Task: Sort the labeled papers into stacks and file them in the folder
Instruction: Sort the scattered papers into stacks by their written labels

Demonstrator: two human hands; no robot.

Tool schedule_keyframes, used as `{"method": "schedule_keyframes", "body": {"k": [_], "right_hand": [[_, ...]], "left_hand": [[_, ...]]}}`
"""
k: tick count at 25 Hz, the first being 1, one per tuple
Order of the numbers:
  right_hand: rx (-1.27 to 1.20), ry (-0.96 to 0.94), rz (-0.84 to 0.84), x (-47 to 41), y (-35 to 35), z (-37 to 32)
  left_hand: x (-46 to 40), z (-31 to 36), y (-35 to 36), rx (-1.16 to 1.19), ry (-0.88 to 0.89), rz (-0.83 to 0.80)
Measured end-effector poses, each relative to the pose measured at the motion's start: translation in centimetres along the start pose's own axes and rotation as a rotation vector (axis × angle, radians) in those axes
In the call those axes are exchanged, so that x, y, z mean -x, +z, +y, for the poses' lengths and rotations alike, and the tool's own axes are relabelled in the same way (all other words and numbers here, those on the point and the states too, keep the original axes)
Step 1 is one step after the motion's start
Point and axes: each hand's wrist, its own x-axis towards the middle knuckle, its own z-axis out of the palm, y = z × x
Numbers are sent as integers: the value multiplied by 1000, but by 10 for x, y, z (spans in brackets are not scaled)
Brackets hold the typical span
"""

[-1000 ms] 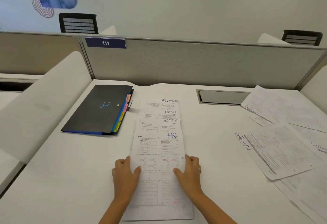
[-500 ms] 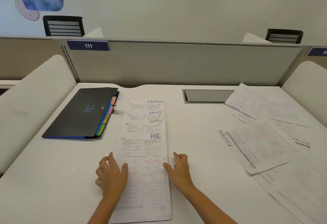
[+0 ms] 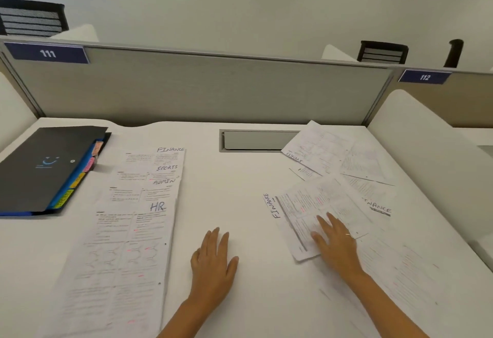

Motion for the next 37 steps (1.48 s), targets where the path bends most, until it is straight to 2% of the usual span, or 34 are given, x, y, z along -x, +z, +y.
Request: {"method": "schedule_keyframes", "body": {"k": [3,7,11,15,20,24,26,28,29,30,31,34,37], "right_hand": [[244,-181,-120,4,-13,80],[323,-313,-197,-3,-11,100],[266,-310,-125,-20,16,52],[200,-189,-91,-31,39,-12],[134,-118,-131,-55,55,-67],[94,-290,-191,-62,59,-81],[-146,-327,-183,-63,49,-82],[-535,-180,43,-61,34,-75],[-622,-70,183,-61,27,-66],[-591,36,279,-61,18,-53],[-495,130,296,-62,12,-39],[-164,354,31,-61,-2,-6],[2,388,-101,-62,-13,0]], "left_hand": [[-9,15,18,-92,-19,-44],[-19,25,21,-115,-70,24],[-26,27,21,-59,-126,116],[-24,28,20,83,-138,165],[-22,28,19,47,-26,84],[-22,28,23,-102,24,-23],[-25,28,21,-92,-10,-32],[-31,29,13,-1,-72,-38],[-36,29,8,60,-116,-66],[-43,29,3,116,-155,-100],[-50,27,-1,153,-183,-120],[-68,21,-11,135,-222,-171],[-73,21,-13,169,-224,-205]]}}
